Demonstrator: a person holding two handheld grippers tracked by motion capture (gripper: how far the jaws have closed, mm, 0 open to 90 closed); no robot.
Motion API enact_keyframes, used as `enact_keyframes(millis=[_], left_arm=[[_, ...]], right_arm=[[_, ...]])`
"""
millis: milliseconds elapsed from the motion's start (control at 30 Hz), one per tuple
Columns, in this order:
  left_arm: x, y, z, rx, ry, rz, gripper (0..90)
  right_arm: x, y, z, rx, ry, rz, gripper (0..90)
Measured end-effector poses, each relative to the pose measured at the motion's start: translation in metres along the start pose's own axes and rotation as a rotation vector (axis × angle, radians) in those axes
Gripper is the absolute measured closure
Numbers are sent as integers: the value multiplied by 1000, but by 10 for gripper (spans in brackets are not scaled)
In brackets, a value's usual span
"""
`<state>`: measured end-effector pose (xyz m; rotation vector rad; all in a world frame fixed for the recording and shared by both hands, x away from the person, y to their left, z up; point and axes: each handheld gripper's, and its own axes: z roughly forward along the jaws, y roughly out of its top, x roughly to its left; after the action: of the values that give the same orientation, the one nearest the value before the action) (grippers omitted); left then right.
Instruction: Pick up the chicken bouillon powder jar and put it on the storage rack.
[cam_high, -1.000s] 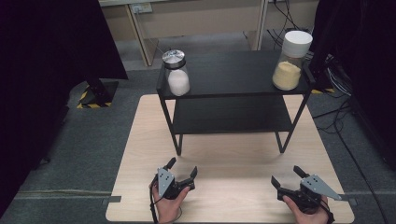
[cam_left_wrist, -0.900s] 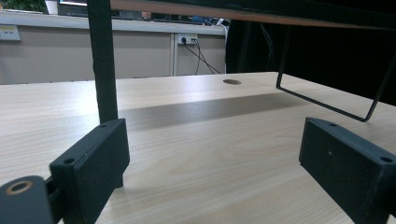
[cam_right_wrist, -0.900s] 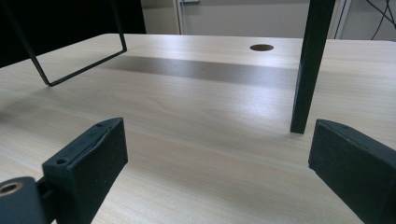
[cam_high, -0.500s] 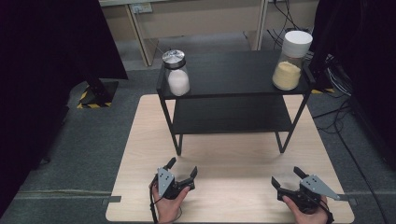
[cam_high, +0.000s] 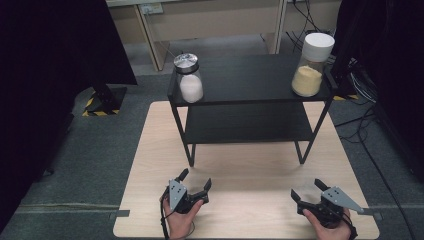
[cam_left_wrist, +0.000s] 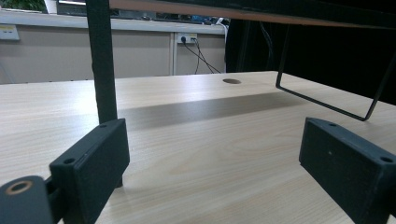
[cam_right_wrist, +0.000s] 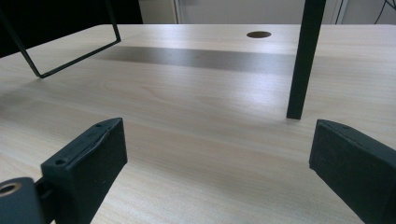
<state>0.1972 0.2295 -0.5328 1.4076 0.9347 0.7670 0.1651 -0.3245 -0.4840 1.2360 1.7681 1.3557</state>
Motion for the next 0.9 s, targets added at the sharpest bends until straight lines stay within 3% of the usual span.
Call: enact_keyframes(millis=[233, 900], left_arm=[[1, 0, 0, 0, -4, 1, 80], [1, 1, 1, 3, -10, 5, 79]], right_arm=[[1, 3, 1, 15, 4, -17, 44], [-1, 5, 2, 29, 10, -8, 44]])
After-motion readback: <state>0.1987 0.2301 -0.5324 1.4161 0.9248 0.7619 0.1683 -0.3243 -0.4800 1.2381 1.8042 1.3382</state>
